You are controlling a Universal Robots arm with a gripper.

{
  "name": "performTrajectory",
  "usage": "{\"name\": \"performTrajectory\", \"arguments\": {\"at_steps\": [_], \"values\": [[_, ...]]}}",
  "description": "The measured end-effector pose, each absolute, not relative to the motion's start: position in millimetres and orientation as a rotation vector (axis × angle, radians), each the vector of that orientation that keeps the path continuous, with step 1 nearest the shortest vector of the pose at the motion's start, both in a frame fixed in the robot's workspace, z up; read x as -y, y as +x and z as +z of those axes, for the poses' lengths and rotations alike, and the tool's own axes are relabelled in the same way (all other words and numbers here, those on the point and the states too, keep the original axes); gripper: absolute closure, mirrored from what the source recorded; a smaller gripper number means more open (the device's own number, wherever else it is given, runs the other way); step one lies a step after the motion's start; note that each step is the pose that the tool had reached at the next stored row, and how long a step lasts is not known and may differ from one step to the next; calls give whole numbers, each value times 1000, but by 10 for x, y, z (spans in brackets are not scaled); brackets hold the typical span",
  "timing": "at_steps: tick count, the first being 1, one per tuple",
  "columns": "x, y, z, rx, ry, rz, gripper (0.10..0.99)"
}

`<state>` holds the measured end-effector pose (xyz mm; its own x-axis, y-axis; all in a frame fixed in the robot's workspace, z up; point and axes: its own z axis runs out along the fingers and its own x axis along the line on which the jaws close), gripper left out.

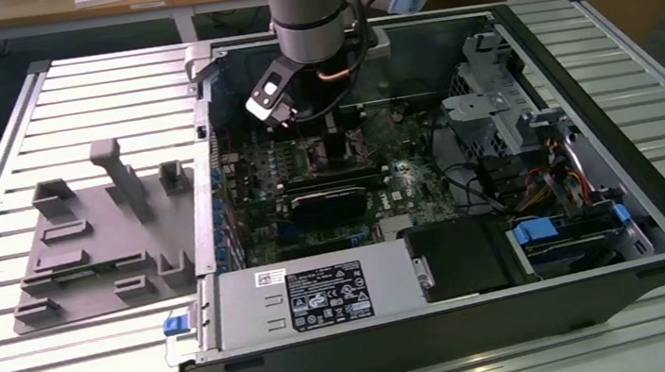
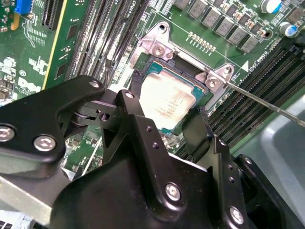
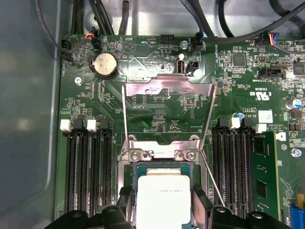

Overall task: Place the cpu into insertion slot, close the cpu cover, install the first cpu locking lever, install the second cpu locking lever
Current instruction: 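Place the cpu into insertion slot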

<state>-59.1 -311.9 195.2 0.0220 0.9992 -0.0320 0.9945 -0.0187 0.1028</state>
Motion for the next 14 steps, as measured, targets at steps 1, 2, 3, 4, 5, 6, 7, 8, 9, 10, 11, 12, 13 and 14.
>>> {"name": "performTrajectory", "arguments": {"at_steps": [1,2,3,4,5,6,7,8,9,10,11,12,13,14], "values": [[3119,-591,1974,-2131,2175,75,475],[3119,-591,1998,-2131,2175,75,475],[3119,-591,2021,-2131,2175,75,475],[3119,-591,2041,-2131,2175,75,475],[3119,-591,2058,-2131,2175,76,475],[3118,-591,2063,-2131,2174,76,475],[3118,-591,2063,-2130,2174,76,475],[3118,-591,2063,-2130,2174,76,475],[3118,-591,2063,-2130,2174,76,475],[3119,-592,2064,-2130,2174,76,475],[3119,-592,2064,-2130,2174,76,475],[3118,-592,2064,-2130,2174,76,486],[3119,-592,2064,-2130,2174,76,486],[3119,-592,2064,-2130,2174,76,549]]}}
